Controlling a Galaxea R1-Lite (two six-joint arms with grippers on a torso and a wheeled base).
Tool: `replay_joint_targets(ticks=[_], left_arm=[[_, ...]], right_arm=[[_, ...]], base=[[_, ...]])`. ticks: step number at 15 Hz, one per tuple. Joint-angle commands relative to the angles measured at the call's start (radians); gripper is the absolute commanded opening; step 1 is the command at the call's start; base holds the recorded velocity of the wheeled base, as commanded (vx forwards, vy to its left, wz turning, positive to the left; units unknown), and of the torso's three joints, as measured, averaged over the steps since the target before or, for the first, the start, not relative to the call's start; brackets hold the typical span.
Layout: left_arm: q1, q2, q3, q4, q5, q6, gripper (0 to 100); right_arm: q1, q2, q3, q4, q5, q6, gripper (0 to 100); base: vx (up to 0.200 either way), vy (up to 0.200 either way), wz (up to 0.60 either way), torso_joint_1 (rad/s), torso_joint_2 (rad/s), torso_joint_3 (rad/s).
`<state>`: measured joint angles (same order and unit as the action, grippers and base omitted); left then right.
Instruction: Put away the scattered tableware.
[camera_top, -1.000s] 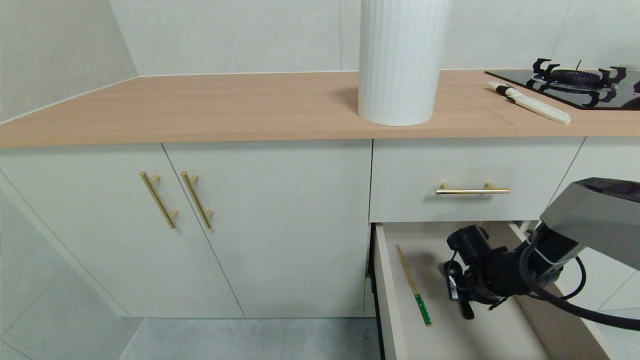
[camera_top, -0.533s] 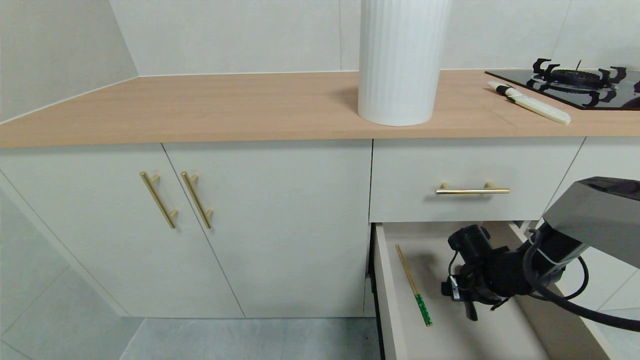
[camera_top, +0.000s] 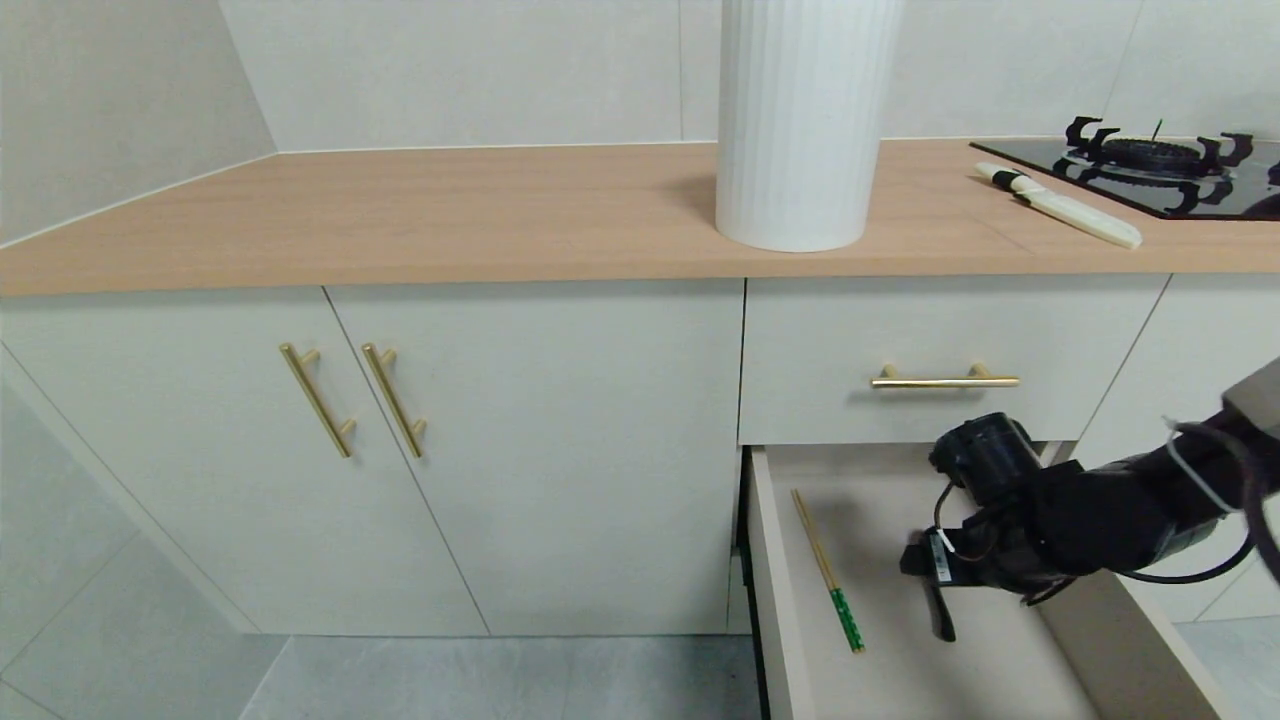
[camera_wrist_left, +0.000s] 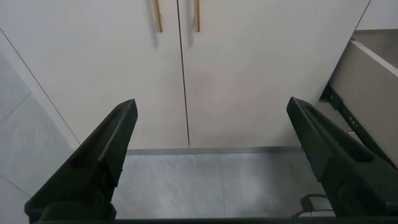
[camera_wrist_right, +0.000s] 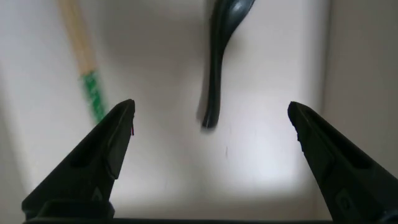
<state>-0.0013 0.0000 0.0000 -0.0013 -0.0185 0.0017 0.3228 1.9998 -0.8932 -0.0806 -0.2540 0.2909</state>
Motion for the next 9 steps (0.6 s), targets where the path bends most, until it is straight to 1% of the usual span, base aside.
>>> replay_joint_targets(ticks=[1, 4, 8, 9], left_arm=[[0.0, 0.0, 0.0, 0.0, 0.0, 0.0, 100], [0.0, 0.0, 0.0, 0.0, 0.0, 0.0, 100], [0.0, 0.0, 0.0, 0.0, 0.0, 0.004, 100], [0.0, 0.0, 0.0, 0.0, 0.0, 0.001, 100]], right_arm=[[0.018, -0.205, -0.006, 0.117, 0.07, -0.001, 100], [0.041, -0.292, -0.032, 0.213, 0.075, 0.001, 100], [0.071, -0.34, -0.03, 0.251, 0.073, -0.001, 100], [0.073, -0.342, -0.03, 0.256, 0.07, -0.001, 100]], base=[[0.0, 0.0, 0.0, 0.0, 0.0, 0.0], [0.0, 0.0, 0.0, 0.0, 0.0, 0.0], [0.0, 0.0, 0.0, 0.0, 0.0, 0.0], [0.0, 0.0, 0.0, 0.0, 0.0, 0.0]])
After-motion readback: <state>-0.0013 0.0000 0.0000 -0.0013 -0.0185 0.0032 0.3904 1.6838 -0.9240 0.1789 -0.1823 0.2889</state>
